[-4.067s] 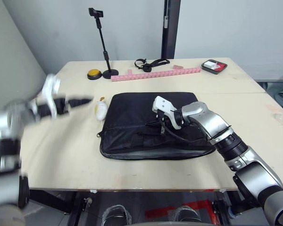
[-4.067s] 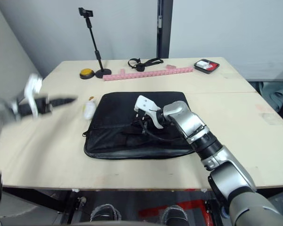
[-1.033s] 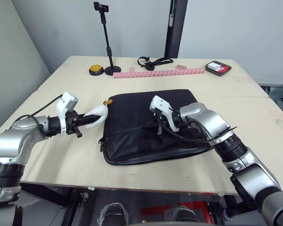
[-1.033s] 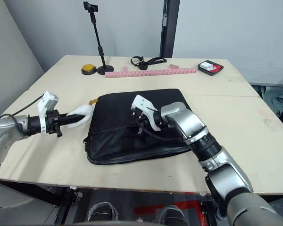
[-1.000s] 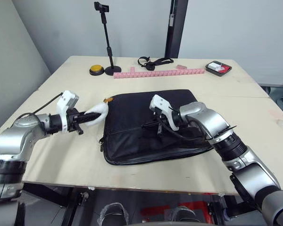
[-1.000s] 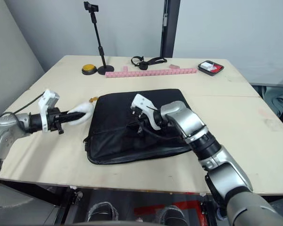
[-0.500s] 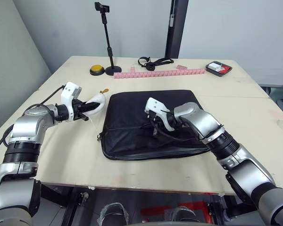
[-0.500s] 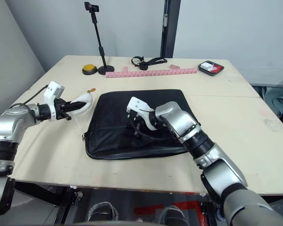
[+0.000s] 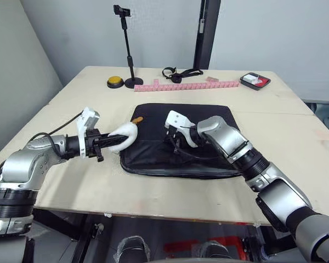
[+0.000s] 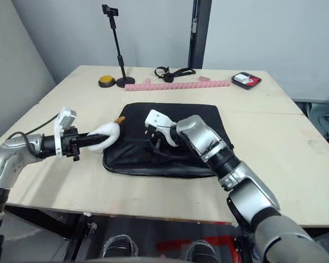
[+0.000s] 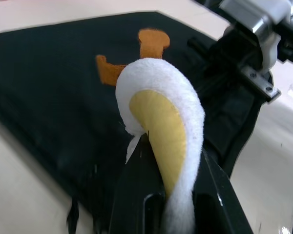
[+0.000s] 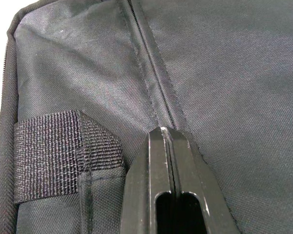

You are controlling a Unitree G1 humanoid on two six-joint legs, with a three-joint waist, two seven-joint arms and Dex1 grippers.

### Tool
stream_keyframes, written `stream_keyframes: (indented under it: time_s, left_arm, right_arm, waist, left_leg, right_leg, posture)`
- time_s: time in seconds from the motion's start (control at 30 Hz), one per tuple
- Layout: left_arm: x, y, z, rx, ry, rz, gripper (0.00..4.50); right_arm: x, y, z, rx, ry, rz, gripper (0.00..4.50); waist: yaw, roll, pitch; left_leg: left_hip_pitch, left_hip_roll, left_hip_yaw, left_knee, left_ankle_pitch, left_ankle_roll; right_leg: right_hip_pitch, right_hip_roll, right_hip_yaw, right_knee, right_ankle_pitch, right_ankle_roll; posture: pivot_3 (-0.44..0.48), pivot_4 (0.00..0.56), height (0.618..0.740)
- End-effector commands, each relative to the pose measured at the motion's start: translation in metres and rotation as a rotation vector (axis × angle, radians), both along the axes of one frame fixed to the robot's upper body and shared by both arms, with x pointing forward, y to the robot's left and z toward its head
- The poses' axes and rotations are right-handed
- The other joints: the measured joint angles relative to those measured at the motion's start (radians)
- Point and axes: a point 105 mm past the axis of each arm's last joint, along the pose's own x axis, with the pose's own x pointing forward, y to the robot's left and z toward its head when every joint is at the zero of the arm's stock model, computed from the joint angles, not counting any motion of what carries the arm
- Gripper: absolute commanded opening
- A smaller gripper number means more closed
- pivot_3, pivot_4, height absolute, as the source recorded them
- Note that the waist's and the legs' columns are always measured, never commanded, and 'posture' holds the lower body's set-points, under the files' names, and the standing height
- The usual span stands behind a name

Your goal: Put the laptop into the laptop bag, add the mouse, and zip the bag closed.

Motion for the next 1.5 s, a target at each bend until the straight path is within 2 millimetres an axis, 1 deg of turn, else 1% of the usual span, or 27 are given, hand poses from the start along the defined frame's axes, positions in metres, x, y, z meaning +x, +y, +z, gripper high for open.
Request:
stream_keyframes:
  time_s: [0.03,0.17,0.33,0.43,0.53,0.63,0.8,0.93,1.0,1.07,1.17,1.23,1.4,1.5]
  left_arm:
    - [-0.020,-0.008,0.020,-0.046,-0.028,-0.085,0.04]
    - [-0.046,-0.020,0.016,-0.055,0.018,-0.176,0.04]
    - [-0.061,-0.024,0.008,-0.082,0.067,-0.180,0.04]
    - [-0.071,-0.027,-0.007,-0.031,0.107,-0.195,0.04]
    - [-0.074,-0.029,-0.018,-0.008,0.129,-0.169,0.04]
    - [-0.086,-0.029,-0.037,0.117,0.160,-0.197,0.04]
    - [-0.099,-0.036,-0.041,0.220,0.127,-0.265,0.04]
    - [-0.113,-0.048,-0.051,0.325,0.104,-0.366,0.04]
    - [-0.114,-0.054,-0.052,0.335,0.084,-0.389,0.04]
    - [-0.117,-0.065,-0.052,0.337,0.059,-0.427,0.04]
    - [-0.122,-0.077,-0.063,0.379,0.063,-0.511,0.04]
    - [-0.120,-0.085,-0.065,0.354,0.057,-0.546,0.04]
    - [-0.101,-0.095,-0.069,0.297,0.045,-0.574,0.04]
    - [-0.086,-0.107,-0.070,0.228,0.032,-0.604,0.04]
  right_arm:
    - [0.010,-0.012,-0.013,-0.056,0.010,-0.073,0.00]
    - [0.013,-0.012,-0.010,-0.045,0.006,-0.083,0.00]
    - [0.014,-0.013,-0.011,-0.047,0.005,-0.091,0.00]
    - [0.014,-0.012,-0.011,-0.046,0.008,-0.089,0.00]
    - [0.013,-0.009,-0.012,-0.046,0.010,-0.085,0.00]
    - [0.014,-0.008,-0.011,-0.048,0.011,-0.084,0.00]
    - [0.012,-0.006,-0.011,-0.053,0.014,-0.071,0.00]
    - [0.012,-0.004,-0.011,-0.055,0.013,-0.065,0.00]
    - [0.013,-0.004,-0.011,-0.055,0.012,-0.064,0.00]
    - [0.013,-0.003,-0.010,-0.053,0.013,-0.063,0.00]
    - [0.013,-0.003,-0.009,-0.053,0.012,-0.061,0.00]
    - [0.013,-0.002,-0.009,-0.054,0.013,-0.059,0.00]
    - [0.013,-0.002,-0.007,-0.051,0.011,-0.057,0.00]
    - [0.013,-0.002,-0.005,-0.052,0.007,-0.057,0.00]
  waist:
    - [-0.002,0.000,0.000]
    - [-0.006,0.000,0.000]
    - [-0.012,0.001,0.000]
    - [-0.015,0.001,0.000]
    - [-0.015,0.001,0.000]
    - [-0.020,0.001,0.000]
    - [-0.022,0.001,0.000]
    - [-0.027,0.001,0.001]
    - [-0.029,0.001,0.001]
    - [-0.031,0.001,0.001]
    - [-0.031,0.001,0.001]
    - [-0.032,0.001,0.001]
    - [-0.032,0.001,0.000]
    - [-0.029,0.001,0.000]
  left_leg:
    - [0.001,-0.001,0.000,0.000,0.000,0.000]
    - [0.003,-0.001,0.000,-0.001,0.000,0.000]
    - [0.004,0.000,0.001,-0.002,0.000,0.000]
    - [0.004,0.000,0.001,-0.002,0.000,0.000]
    - [0.004,0.000,0.001,-0.003,0.000,0.000]
    - [0.004,0.000,0.001,-0.003,0.000,0.000]
    - [0.005,0.000,0.001,-0.006,0.000,-0.001]
    - [0.005,0.000,0.002,-0.007,0.000,-0.001]
    - [0.005,0.000,0.002,-0.008,-0.001,-0.001]
    - [0.005,0.000,0.003,-0.009,0.000,-0.001]
    - [0.005,0.000,0.004,-0.009,0.000,-0.001]
    - [0.006,0.000,0.005,-0.009,0.000,-0.001]
    - [0.006,0.000,0.008,-0.009,0.000,-0.001]
    - [0.006,0.000,0.009,-0.009,0.000,-0.001]
  right_leg:
    - [0.000,0.000,0.000,0.001,0.000,0.000]
    - [0.000,-0.001,0.002,0.002,0.000,0.000]
    - [-0.001,0.000,0.002,0.002,0.000,0.000]
    - [0.000,0.000,0.003,0.001,0.000,0.001]
    - [0.000,0.000,0.003,0.000,-0.001,0.001]
    - [-0.001,0.000,0.003,0.000,-0.001,0.001]
    - [-0.001,0.001,0.004,-0.002,-0.001,0.002]
    - [-0.001,0.001,0.004,-0.003,-0.001,0.002]
    - [-0.001,0.001,0.004,-0.004,-0.001,0.002]
    - [-0.002,0.001,0.005,-0.004,-0.001,0.002]
    - [-0.003,0.002,0.006,-0.004,-0.001,0.002]
    - [-0.003,0.002,0.007,-0.004,-0.001,0.002]
    - [-0.004,0.003,0.009,-0.004,-0.001,0.001]
    - [-0.004,0.005,0.010,-0.004,-0.001,0.001]
  posture:
    - [0.000,0.150,0.739]
    - [0.000,0.150,0.739]
    - [0.000,0.150,0.739]
    - [0.000,0.150,0.739]
    - [0.000,0.150,0.739]
    - [0.000,0.150,0.739]
    - [0.000,0.150,0.739]
    - [0.000,0.150,0.739]
    - [0.000,0.150,0.739]
    - [0.000,0.150,0.739]
    - [0.000,0.150,0.739]
    - [0.000,0.150,0.739]
    - [0.000,0.150,0.739]
    - [0.000,0.150,0.739]
